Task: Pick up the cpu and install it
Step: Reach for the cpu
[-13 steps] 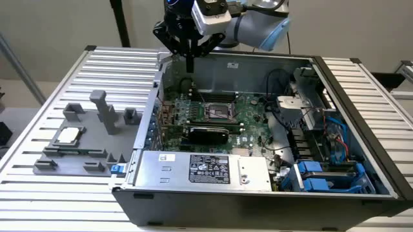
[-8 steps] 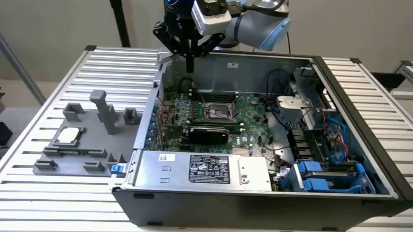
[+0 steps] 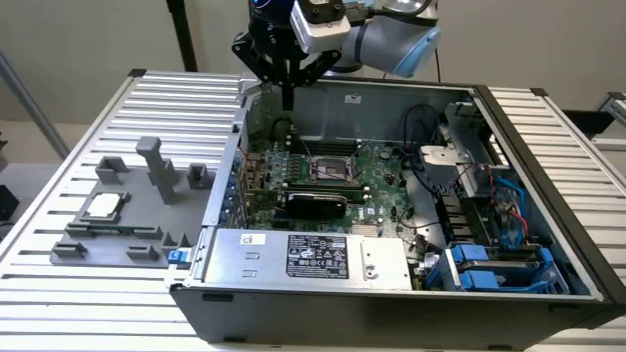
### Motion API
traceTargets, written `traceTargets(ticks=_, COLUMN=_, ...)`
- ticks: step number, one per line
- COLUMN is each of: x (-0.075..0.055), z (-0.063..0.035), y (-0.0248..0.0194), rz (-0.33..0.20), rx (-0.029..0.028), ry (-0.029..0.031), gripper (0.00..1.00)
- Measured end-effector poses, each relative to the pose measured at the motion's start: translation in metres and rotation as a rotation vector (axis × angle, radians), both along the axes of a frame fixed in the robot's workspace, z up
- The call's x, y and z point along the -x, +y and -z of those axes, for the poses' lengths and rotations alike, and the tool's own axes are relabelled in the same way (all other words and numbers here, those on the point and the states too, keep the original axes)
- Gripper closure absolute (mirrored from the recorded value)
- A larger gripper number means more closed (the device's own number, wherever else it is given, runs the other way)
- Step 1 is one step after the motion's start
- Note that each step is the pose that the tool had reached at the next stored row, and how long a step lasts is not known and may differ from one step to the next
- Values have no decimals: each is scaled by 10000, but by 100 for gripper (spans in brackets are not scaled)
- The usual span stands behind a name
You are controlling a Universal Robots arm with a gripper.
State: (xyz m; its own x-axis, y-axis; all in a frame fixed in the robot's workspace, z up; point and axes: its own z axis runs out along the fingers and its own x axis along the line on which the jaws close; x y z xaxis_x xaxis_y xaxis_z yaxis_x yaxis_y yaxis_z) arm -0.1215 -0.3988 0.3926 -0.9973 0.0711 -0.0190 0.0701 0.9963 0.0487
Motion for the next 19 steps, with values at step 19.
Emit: traceTargets(ticks=19, x=827, z=4, y=-73, rz=1, rx=1, ry=1, gripper=89)
